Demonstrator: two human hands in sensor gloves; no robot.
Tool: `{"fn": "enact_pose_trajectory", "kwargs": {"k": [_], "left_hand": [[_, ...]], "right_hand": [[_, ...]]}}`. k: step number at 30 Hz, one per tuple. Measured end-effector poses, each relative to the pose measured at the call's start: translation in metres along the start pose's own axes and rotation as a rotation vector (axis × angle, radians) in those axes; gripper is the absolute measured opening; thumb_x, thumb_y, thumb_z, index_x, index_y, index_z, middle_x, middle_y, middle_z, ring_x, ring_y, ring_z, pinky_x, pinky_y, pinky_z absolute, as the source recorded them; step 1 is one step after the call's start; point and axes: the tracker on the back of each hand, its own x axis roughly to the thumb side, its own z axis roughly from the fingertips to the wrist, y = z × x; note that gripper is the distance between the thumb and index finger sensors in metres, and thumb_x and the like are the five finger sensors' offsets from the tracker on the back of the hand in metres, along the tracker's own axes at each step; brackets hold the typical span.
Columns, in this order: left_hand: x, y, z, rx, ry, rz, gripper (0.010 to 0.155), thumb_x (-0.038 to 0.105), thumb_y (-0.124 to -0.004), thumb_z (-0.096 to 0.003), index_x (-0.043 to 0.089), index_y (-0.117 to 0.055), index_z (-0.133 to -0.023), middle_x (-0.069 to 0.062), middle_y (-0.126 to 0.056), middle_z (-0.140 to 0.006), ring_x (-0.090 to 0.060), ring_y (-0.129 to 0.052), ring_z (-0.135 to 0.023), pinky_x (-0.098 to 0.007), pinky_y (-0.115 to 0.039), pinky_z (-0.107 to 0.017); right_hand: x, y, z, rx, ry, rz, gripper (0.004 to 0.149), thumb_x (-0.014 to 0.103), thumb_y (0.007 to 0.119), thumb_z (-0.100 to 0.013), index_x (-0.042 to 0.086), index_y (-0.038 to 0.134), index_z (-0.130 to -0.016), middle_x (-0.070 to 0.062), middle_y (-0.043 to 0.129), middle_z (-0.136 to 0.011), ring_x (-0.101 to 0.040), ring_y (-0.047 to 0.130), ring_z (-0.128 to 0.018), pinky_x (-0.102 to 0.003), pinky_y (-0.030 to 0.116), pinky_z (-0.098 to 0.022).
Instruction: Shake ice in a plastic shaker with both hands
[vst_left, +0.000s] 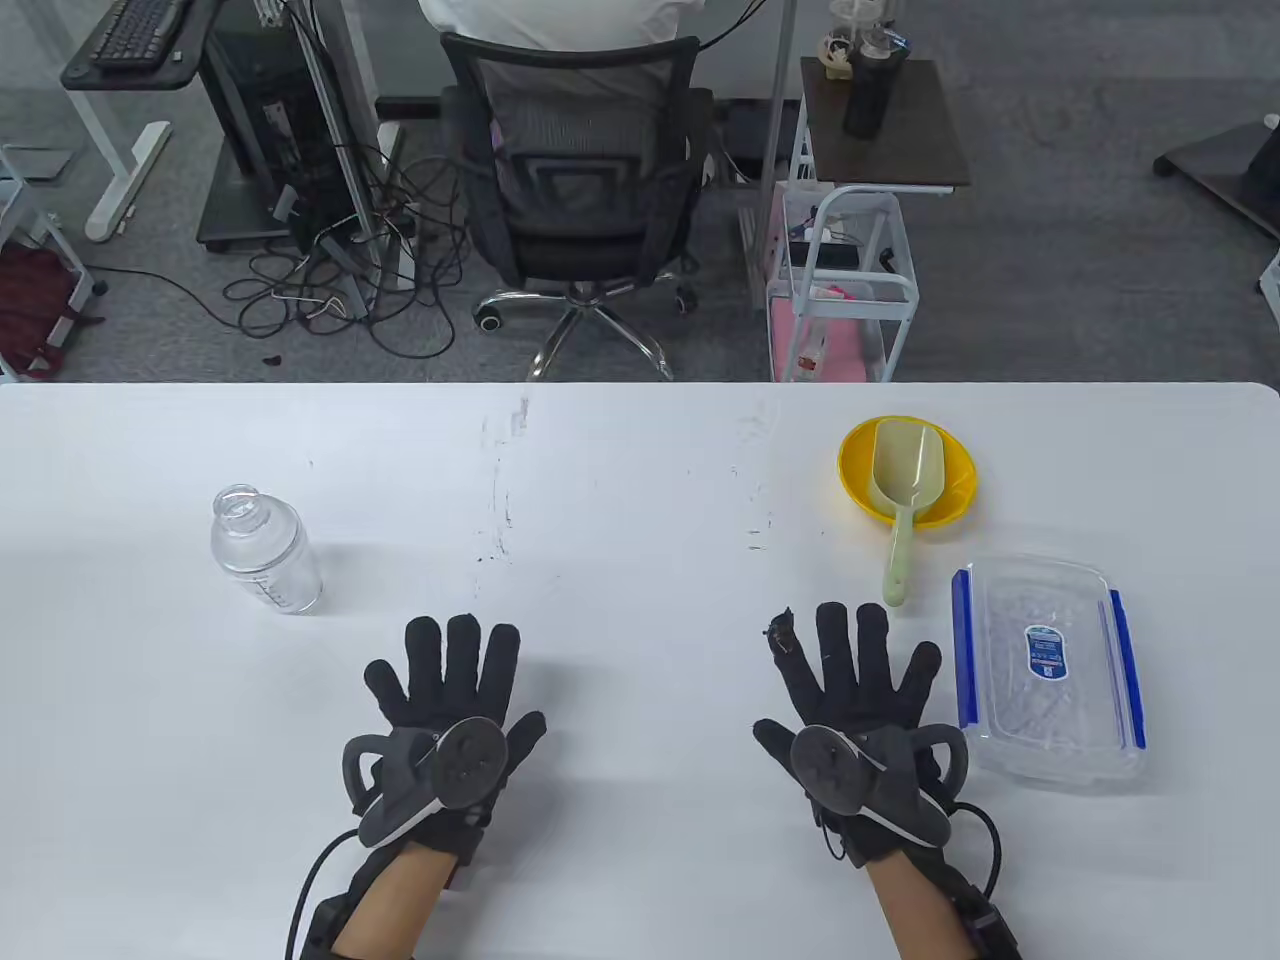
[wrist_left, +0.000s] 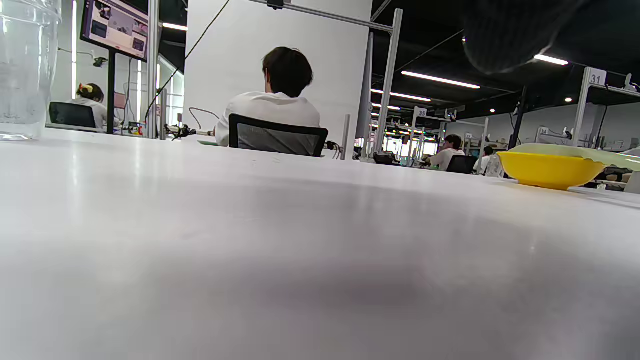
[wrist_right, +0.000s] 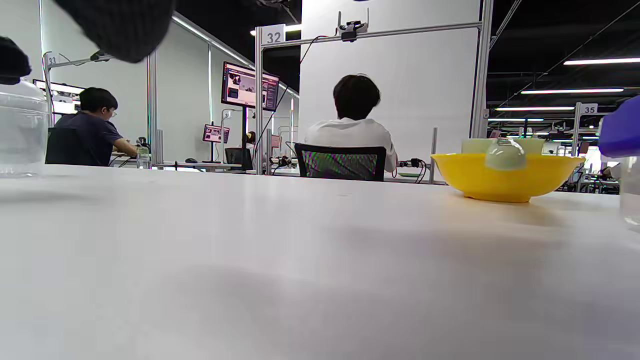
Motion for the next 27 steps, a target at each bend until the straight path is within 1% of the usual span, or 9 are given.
{"fn": "enact_pose_trajectory", "kwargs": {"k": [8,12,16,20,22,23,24,26,27], "left_hand": [[0.002,0.003,0.001,0.033,-0.013,0.001,0.084,0.059,-0.070,-0.0539,0.029,-0.022,-0.116,-0.016,-0.016,-0.120,-0.049,-0.008,-0.108,-0.079,-0.015,-0.066],[-0.005,0.013,0.004,0.078,0.007,0.033,0.084,0.059,-0.069,-0.0540,0.027,-0.023,-0.116,-0.017,-0.018,-0.120,-0.049,-0.011,-0.109,-0.079,-0.018,-0.067],[-0.037,0.036,0.006,0.209,0.162,0.097,0.086,0.060,-0.068,-0.0543,0.015,-0.028,-0.116,-0.024,-0.034,-0.117,-0.054,-0.031,-0.107,-0.076,-0.036,-0.068],[-0.078,0.054,0.003,0.264,0.322,0.258,0.086,0.061,-0.067,-0.0547,0.008,-0.034,-0.114,-0.025,-0.047,-0.114,-0.055,-0.044,-0.104,-0.075,-0.041,-0.067],[-0.097,0.061,-0.001,0.293,0.396,0.305,0.086,0.061,-0.067,-0.0547,0.006,-0.036,-0.114,-0.027,-0.050,-0.112,-0.056,-0.048,-0.102,-0.073,-0.045,-0.067],[-0.103,0.063,-0.002,0.299,0.421,0.309,0.087,0.061,-0.067,-0.0548,0.004,-0.037,-0.113,-0.027,-0.051,-0.111,-0.057,-0.050,-0.101,-0.072,-0.047,-0.067],[-0.117,0.066,-0.007,0.294,0.471,0.328,0.087,0.061,-0.066,-0.0547,0.003,-0.036,-0.113,-0.028,-0.052,-0.110,-0.057,-0.053,-0.099,-0.071,-0.050,-0.067],[-0.131,0.067,-0.012,0.283,0.512,0.404,0.091,0.062,-0.065,-0.0555,0.001,-0.025,-0.111,-0.028,-0.047,-0.108,-0.052,-0.064,-0.096,-0.067,-0.057,-0.066],[-0.140,0.067,-0.016,0.294,0.558,0.460,0.092,0.061,-0.066,-0.0555,0.000,-0.024,-0.111,-0.028,-0.047,-0.107,-0.052,-0.065,-0.094,-0.066,-0.059,-0.065]], "right_hand": [[-0.004,-0.008,0.005,-0.023,0.012,-0.025,0.088,0.061,0.064,-0.047,0.028,0.021,-0.116,-0.022,0.014,-0.124,-0.053,0.006,-0.105,-0.080,0.003,-0.060],[-0.008,-0.010,0.006,-0.035,0.016,-0.051,0.088,0.061,0.064,-0.046,0.028,0.021,-0.116,-0.022,0.015,-0.124,-0.053,0.006,-0.105,-0.080,0.003,-0.060],[-0.013,-0.011,0.008,-0.035,0.031,-0.067,0.088,0.061,0.064,-0.047,0.028,0.021,-0.116,-0.022,0.015,-0.124,-0.053,0.006,-0.105,-0.080,0.004,-0.061],[-0.014,-0.010,0.008,-0.030,0.030,-0.085,0.089,0.061,0.064,-0.047,0.027,0.020,-0.116,-0.023,0.016,-0.124,-0.053,0.006,-0.105,-0.080,0.003,-0.060],[-0.015,-0.009,0.008,-0.025,0.026,-0.075,0.089,0.061,0.064,-0.047,0.027,0.020,-0.115,-0.023,0.016,-0.124,-0.053,0.006,-0.105,-0.080,0.003,-0.060],[-0.015,-0.009,0.008,-0.023,0.028,-0.074,0.089,0.061,0.064,-0.047,0.027,0.020,-0.115,-0.023,0.016,-0.124,-0.053,0.006,-0.105,-0.080,0.003,-0.060],[-0.017,-0.009,0.009,-0.020,0.037,-0.074,0.089,0.061,0.064,-0.047,0.027,0.020,-0.115,-0.023,0.016,-0.124,-0.053,0.006,-0.105,-0.080,0.003,-0.060],[-0.019,-0.009,0.008,-0.021,0.046,-0.089,0.089,0.061,0.064,-0.047,0.026,0.020,-0.116,-0.023,0.016,-0.124,-0.053,0.006,-0.105,-0.080,0.003,-0.060],[-0.020,-0.009,0.008,-0.021,0.053,-0.098,0.089,0.061,0.064,-0.047,0.027,0.020,-0.115,-0.023,0.016,-0.124,-0.053,0.006,-0.105,-0.080,0.003,-0.060]]}}
